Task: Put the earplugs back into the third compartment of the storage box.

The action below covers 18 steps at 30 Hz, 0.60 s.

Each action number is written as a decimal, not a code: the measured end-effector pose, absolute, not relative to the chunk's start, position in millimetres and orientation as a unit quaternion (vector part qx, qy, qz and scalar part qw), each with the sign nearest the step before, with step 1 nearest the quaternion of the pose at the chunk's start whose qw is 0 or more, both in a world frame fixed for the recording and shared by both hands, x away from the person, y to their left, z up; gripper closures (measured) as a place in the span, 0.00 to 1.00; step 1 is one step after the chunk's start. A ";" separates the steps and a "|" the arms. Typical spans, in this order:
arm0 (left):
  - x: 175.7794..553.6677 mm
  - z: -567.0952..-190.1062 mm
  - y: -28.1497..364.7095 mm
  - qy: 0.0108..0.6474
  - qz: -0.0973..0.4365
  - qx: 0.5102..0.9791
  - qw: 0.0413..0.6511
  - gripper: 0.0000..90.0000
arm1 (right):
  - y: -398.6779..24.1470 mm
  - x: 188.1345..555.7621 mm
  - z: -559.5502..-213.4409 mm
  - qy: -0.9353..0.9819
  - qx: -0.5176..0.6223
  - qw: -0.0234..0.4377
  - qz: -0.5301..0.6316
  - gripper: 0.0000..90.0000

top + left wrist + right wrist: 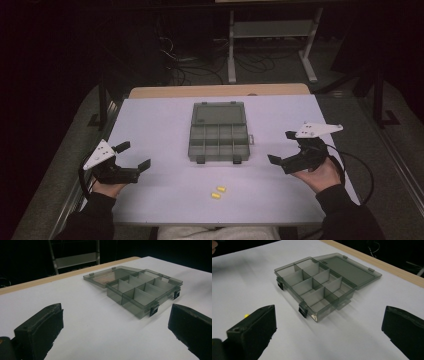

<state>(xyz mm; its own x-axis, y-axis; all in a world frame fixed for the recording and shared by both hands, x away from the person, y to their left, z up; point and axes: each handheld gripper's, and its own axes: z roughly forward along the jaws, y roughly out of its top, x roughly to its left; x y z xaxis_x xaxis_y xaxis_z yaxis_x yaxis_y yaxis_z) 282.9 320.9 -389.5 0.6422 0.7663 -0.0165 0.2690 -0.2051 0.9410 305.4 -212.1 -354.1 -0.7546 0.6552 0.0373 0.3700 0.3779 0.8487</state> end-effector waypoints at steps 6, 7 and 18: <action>282.8 -389.8 320.4 0.348 0.235 0.742 0.523 0.00 | -196.2 308.3 -348.2 0.830 0.298 0.144 0.449 0.00; 282.8 -389.8 320.3 0.348 0.235 0.742 0.523 0.00 | -193.7 309.2 -347.5 0.831 0.297 0.142 0.448 0.00; 282.2 -389.4 320.6 0.347 0.237 0.741 0.525 0.00 | -164.1 313.3 -347.0 0.855 0.271 0.126 0.423 0.00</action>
<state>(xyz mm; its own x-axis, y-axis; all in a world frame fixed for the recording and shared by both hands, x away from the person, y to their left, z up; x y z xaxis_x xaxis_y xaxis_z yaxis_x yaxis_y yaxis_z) 282.2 320.6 -389.4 0.6476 0.7618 -0.0129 0.2647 -0.2090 0.9414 313.3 -164.1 -347.0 -0.8209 0.5709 0.0137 0.3569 0.4943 0.7927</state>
